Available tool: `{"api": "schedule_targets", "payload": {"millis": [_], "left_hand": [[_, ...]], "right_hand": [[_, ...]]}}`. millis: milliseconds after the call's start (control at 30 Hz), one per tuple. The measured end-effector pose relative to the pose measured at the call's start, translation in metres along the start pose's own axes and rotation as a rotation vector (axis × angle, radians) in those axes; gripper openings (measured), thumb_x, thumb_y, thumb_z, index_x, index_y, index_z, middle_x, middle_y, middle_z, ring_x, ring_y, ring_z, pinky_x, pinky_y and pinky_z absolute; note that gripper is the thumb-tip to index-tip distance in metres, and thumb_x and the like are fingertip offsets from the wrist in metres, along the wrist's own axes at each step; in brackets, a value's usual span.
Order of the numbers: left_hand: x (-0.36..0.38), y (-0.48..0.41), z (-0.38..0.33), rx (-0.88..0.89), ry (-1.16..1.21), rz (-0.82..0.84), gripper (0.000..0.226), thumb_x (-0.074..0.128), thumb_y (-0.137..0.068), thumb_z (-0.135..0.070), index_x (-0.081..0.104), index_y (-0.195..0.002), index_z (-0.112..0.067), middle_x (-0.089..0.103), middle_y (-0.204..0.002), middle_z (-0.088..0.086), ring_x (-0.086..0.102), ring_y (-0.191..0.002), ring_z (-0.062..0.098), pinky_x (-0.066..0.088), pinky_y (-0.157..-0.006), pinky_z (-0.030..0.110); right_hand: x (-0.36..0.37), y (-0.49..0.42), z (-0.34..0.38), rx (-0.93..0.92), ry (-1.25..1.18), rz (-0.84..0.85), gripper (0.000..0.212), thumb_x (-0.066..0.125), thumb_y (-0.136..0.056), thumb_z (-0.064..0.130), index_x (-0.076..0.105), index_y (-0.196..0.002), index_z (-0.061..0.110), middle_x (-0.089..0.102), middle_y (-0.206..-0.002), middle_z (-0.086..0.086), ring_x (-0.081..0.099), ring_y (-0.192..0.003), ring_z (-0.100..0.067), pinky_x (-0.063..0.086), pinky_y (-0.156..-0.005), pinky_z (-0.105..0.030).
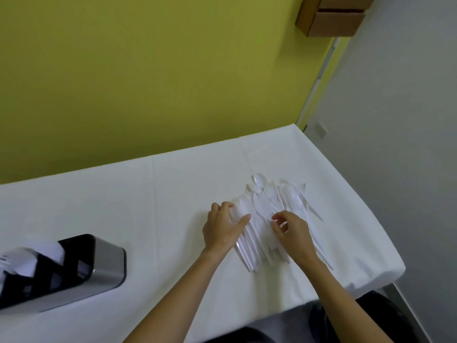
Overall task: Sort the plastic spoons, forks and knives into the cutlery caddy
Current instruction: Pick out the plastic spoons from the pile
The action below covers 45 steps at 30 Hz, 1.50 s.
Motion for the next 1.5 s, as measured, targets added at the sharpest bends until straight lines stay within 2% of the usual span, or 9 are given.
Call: {"api": "schedule_targets", "payload": {"millis": [133, 300, 433, 533, 800, 1033, 1267, 1400, 1500], "left_hand": [[0.01, -0.007, -0.006, -0.005, -0.093, -0.02, 0.05, 0.063, -0.081, -0.055, 0.052, -0.113, -0.018, 0.053, -0.107, -0.004, 0.056, -0.098, 0.017, 0.039, -0.07, 0.025], [0.009, -0.01, 0.015, -0.058, 0.231, -0.056, 0.02, 0.071, -0.082, -0.035, 0.063, -0.088, -0.017, 0.062, -0.077, -0.003, 0.059, -0.072, 0.016, 0.047, -0.063, 0.028], [0.002, -0.011, 0.024, -0.105, 0.337, -0.065, 0.02, 0.077, -0.077, -0.03, 0.064, -0.077, -0.015, 0.068, -0.072, -0.003, 0.066, -0.067, 0.016, 0.054, -0.065, 0.032], [-0.003, -0.01, 0.027, -0.151, 0.472, -0.065, 0.027, 0.078, -0.077, -0.025, 0.056, -0.07, -0.011, 0.068, -0.064, 0.007, 0.068, -0.051, 0.023, 0.051, -0.049, 0.026], [-0.014, -0.012, 0.041, -0.198, 0.58, -0.058, 0.028, 0.075, -0.081, -0.025, 0.061, -0.083, -0.002, 0.066, -0.066, 0.01, 0.063, -0.047, 0.013, 0.045, -0.045, 0.021], [-0.012, -0.012, 0.042, -0.213, 0.565, -0.017, 0.016, 0.057, -0.093, -0.016, 0.06, -0.083, -0.004, 0.062, -0.071, 0.01, 0.059, -0.059, 0.015, 0.043, -0.052, 0.021], [-0.017, -0.012, 0.05, -0.258, 0.561, -0.057, 0.023, 0.052, -0.093, -0.014, 0.057, -0.09, 0.008, 0.056, -0.068, 0.007, 0.049, -0.053, 0.018, 0.045, -0.062, 0.032], [-0.016, -0.012, 0.05, -0.317, 0.607, 0.012, 0.013, 0.041, -0.093, -0.01, 0.052, -0.09, -0.003, 0.06, -0.076, 0.01, 0.058, -0.067, 0.025, 0.048, -0.065, 0.032], [-0.017, -0.009, 0.048, -0.346, 0.635, 0.016, 0.016, 0.036, -0.089, -0.004, 0.049, -0.098, -0.006, 0.058, -0.067, 0.008, 0.058, -0.059, 0.027, 0.046, -0.06, 0.031]], "right_hand": [[0.014, -0.005, 0.008, -0.073, 0.079, 0.132, 0.012, 0.062, -0.09, 0.029, 0.062, -0.099, 0.022, 0.056, -0.085, 0.009, 0.05, -0.069, -0.002, 0.049, -0.068, -0.022], [0.02, -0.012, 0.004, -0.055, 0.108, 0.142, 0.012, 0.059, -0.091, 0.026, 0.061, -0.101, 0.022, 0.055, -0.087, 0.008, 0.049, -0.073, -0.006, 0.043, -0.064, -0.02], [0.022, -0.016, 0.01, -0.088, 0.12, 0.133, 0.017, 0.054, -0.094, 0.027, 0.062, -0.107, 0.019, 0.056, -0.091, 0.009, 0.053, -0.078, -0.008, 0.045, -0.069, -0.021], [0.024, -0.02, 0.012, -0.096, 0.084, 0.116, 0.016, 0.053, -0.095, 0.024, 0.063, -0.107, 0.019, 0.057, -0.088, 0.009, 0.053, -0.076, -0.007, 0.045, -0.067, -0.021], [-0.03, -0.037, -0.04, 0.122, 0.002, -0.277, 0.019, 0.054, -0.094, 0.025, 0.062, -0.11, 0.017, 0.061, -0.096, 0.002, 0.058, -0.085, -0.017, 0.047, -0.076, -0.034], [-0.036, -0.052, -0.063, 0.201, 0.132, -0.149, 0.029, 0.054, -0.093, 0.036, 0.06, -0.113, 0.016, 0.059, -0.111, -0.003, 0.059, -0.09, -0.02, 0.05, -0.081, -0.038], [-0.031, -0.051, -0.047, 0.054, 0.162, -0.155, 0.032, 0.052, -0.093, 0.044, 0.056, -0.116, 0.021, 0.058, -0.114, 0.001, 0.054, -0.085, -0.011, 0.052, -0.078, -0.036], [-0.032, -0.068, -0.037, 0.092, 0.183, -0.117, 0.039, 0.051, -0.091, 0.05, 0.057, -0.117, 0.022, 0.058, -0.113, 0.002, 0.06, -0.088, -0.018, 0.05, -0.079, -0.036], [-0.031, -0.083, -0.028, 0.116, 0.246, -0.073, 0.033, 0.056, -0.088, 0.046, 0.06, -0.106, 0.018, 0.059, -0.108, 0.002, 0.058, -0.086, -0.018, 0.048, -0.077, -0.033]]}}
Point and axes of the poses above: each hand's wrist, its own y-axis away from the middle knuckle, its own x-axis out of the palm, z = x × y, the point moved 4 cm from there along -y, towards the middle knuckle
